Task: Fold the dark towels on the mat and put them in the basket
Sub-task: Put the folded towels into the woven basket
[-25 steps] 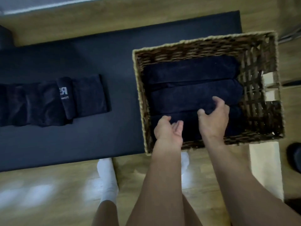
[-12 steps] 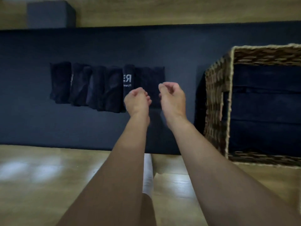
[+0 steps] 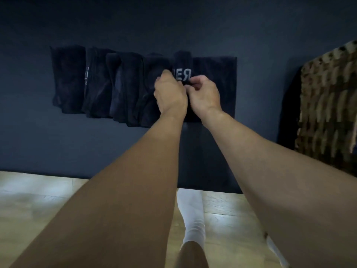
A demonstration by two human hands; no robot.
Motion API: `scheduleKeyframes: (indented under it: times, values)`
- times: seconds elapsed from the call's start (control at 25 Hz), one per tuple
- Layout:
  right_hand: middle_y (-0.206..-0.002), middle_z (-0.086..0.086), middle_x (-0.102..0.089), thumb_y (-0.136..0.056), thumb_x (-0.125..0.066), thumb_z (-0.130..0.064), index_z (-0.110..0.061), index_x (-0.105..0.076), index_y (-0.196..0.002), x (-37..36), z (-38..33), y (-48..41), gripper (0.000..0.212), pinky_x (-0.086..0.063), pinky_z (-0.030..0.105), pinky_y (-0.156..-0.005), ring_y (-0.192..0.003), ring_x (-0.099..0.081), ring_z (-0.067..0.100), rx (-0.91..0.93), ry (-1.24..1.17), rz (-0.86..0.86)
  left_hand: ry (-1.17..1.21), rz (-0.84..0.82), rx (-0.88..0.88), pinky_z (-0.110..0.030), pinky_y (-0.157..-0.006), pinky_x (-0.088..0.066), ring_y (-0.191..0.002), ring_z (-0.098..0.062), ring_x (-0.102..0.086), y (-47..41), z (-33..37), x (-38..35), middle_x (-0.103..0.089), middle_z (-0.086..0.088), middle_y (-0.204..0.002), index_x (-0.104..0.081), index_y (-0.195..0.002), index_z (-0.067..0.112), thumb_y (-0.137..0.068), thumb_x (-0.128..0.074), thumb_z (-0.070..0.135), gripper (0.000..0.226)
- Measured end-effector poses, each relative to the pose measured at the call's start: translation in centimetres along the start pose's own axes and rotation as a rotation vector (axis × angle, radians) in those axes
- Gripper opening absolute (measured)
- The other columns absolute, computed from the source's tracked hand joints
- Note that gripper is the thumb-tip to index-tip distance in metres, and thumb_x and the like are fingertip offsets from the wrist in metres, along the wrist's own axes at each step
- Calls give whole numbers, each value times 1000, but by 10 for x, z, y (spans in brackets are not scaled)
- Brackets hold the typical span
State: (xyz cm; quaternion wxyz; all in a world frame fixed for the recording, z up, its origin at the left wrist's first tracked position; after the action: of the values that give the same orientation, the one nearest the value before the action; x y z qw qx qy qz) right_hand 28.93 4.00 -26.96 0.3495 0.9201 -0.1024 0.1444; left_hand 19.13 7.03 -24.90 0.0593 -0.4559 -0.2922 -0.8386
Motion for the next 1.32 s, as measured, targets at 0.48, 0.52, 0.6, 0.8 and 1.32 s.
scheduleKeyframes:
  times: [0.48,0.52,0.6,0.8,1.32]
  values:
    - [-95,-7,-64,-94,-60,-24,-19,-65,-104,34,5,-25,13,-46,22,-79,-94,-61,12,6,187,175,-58,-198,3,-37,-75,-44,-111,-31,-58,5,12,-37,-56,-12,-124,-37,-130,11,-90,-65,44,59]
    - [-96,-7,-65,-93,-61,-30,-19,-66,-103,36,7,-26,16,-48,25,-83,-97,-62,13,18,174,164,-63,-185,-10,-38,-80,-45,-115,-31,-56,5,15,-39,-53,-12,-128,-41,-129,12,-90,-63,45,56]
    - [-100,-4,-68,-89,-66,-40,-17,-66,-104,44,9,-30,27,-51,31,-87,-99,-63,15,13,133,157,-40,-150,-65,-38,-85,-47,-116,-29,-52,11,20,-43,-50,-10,-126,-54,-118,14,-90,-59,47,44]
    - [-102,-4,-64,-82,-75,-41,-15,-60,-111,61,12,-42,41,-50,26,-82,-95,-60,12,-36,123,134,168,-99,-179,-31,-87,-52,-99,-22,-61,25,22,-52,-59,-4,-107,-69,-88,18,-87,-66,24,8]
    - [-119,3,-63,-98,-54,-29,-16,-56,-117,108,60,-49,23,-48,30,-95,-104,-59,17,-140,35,182,74,-433,111,-35,-90,-52,-108,-24,-59,41,46,-94,-60,-6,-121,-55,-121,10,-72,-75,54,68]
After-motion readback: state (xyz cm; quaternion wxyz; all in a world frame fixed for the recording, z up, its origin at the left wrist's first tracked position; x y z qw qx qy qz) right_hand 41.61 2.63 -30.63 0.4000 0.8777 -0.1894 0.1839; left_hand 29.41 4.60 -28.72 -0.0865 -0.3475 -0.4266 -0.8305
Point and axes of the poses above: each hand's wrist, its own y-axis away from the middle knuckle, its own x-axis out of the back of the hand, z = x × y, the point moved 4 cm from there along -y, towards the middle knuckle
